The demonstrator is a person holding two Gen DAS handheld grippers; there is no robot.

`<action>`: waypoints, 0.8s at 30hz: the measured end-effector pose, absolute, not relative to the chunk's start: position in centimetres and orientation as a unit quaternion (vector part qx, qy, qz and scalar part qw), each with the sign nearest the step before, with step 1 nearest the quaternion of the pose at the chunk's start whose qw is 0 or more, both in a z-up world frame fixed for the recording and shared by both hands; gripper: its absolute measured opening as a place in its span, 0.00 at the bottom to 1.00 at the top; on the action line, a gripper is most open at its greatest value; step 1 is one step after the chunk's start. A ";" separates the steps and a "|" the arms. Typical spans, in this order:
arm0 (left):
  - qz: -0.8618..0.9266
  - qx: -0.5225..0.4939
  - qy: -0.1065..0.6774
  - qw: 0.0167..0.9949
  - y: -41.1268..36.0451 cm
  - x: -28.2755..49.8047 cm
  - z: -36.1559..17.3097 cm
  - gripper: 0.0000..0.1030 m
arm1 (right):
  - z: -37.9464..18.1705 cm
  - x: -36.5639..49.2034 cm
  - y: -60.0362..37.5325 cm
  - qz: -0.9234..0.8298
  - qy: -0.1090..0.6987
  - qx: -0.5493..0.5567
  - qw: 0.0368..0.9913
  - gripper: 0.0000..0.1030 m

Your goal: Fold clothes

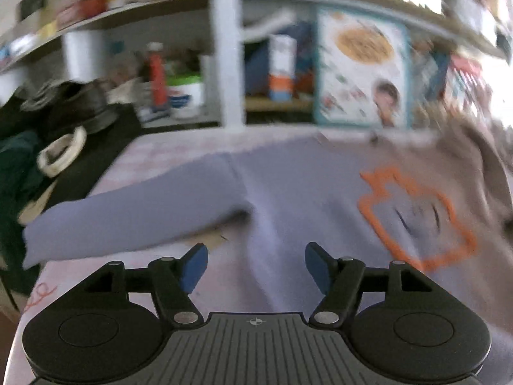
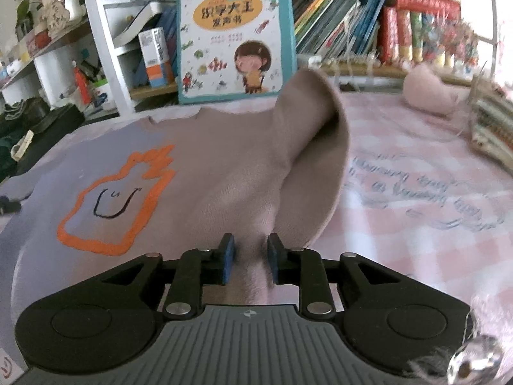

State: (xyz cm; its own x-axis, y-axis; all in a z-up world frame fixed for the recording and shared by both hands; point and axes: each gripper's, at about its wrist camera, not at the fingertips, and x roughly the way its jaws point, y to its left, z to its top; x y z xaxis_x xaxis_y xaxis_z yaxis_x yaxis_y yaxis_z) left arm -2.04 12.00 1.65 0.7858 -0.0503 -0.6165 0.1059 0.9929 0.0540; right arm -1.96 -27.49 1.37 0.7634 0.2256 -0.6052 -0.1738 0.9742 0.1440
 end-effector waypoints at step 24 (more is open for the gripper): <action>-0.061 -0.068 0.353 0.931 14.7 -2.3 0.1 0.07 | 6.5 1.9 -34.0 -0.061 0.246 -0.026 0.967 0.04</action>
State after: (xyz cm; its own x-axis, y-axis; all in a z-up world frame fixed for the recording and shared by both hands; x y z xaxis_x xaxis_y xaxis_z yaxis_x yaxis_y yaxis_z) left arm -2.27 14.72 0.06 0.7440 -0.1614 -0.6484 0.0649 0.9833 -0.1703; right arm 1.92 -34.01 6.54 0.8718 -0.1314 -0.4719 0.1060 0.9911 -0.0803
